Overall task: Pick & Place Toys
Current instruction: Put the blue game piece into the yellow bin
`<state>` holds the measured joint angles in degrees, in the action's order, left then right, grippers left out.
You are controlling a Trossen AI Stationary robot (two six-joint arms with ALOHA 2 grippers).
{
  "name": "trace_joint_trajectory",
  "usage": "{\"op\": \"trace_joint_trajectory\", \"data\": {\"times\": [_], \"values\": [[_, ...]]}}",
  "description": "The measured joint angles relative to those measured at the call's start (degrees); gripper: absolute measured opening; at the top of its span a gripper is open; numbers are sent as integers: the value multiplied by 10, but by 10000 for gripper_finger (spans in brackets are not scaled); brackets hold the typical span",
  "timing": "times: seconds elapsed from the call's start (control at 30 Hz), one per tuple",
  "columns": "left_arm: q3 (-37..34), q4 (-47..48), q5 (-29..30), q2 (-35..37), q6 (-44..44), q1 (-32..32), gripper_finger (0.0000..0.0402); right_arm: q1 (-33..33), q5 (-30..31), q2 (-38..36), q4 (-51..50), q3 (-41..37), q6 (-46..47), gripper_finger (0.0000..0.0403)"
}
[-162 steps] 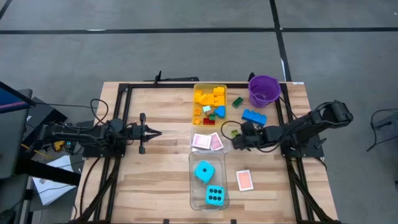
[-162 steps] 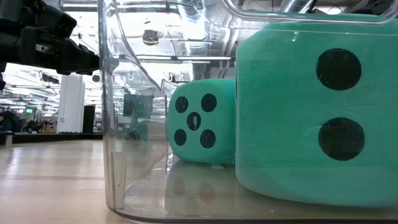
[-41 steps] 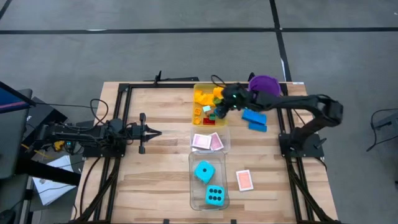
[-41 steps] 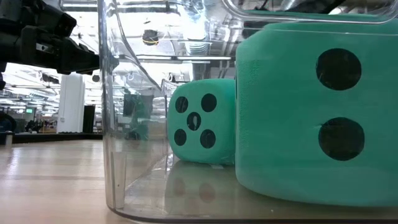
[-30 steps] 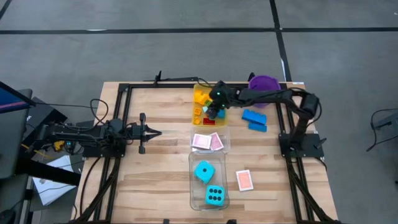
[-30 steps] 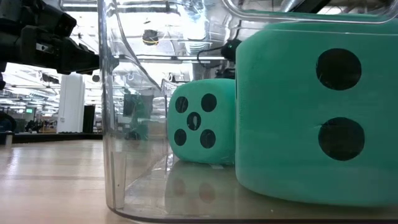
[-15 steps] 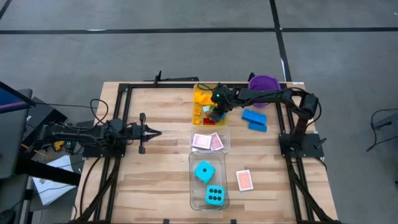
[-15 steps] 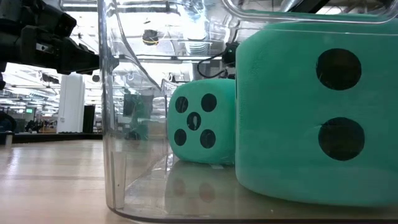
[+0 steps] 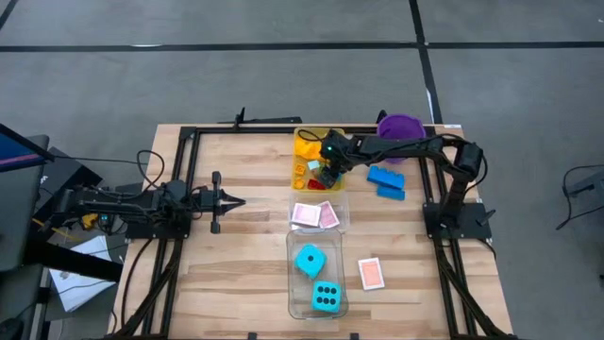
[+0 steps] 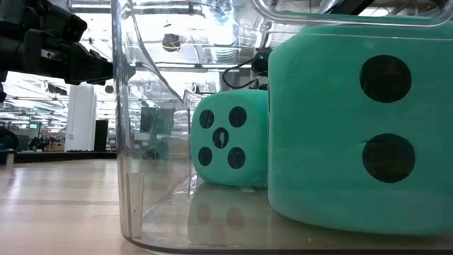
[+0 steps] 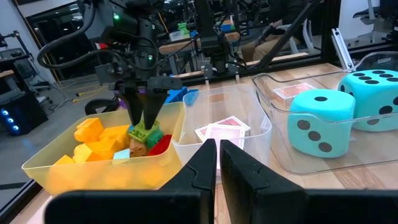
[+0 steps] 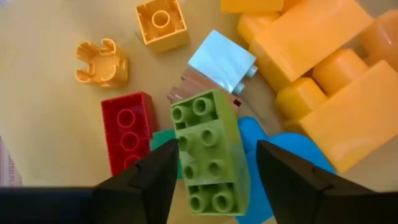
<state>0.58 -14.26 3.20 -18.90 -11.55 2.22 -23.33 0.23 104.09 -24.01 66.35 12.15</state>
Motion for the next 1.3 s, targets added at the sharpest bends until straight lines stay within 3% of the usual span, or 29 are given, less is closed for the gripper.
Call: {"op": "trace_joint_trajectory", "data": {"times": [0.37, 0.6, 0.8, 0.97, 1.3], "values": [[0, 0, 0, 0, 0, 0, 17, 0, 6, -37, -25, 0, 9, 213], [0, 0, 0, 0, 0, 0, 17, 17, 121, -127, -55, 0, 47, 203], [0, 0, 0, 0, 0, 0, 17, 36, 164, -175, -130, 0, 109, 192], [0, 0, 0, 0, 0, 0, 17, 82, 181, -191, -215, -4, 168, 192], [0, 0, 0, 0, 0, 0, 17, 231, 297, -197, -437, -13, 380, 191]]}}
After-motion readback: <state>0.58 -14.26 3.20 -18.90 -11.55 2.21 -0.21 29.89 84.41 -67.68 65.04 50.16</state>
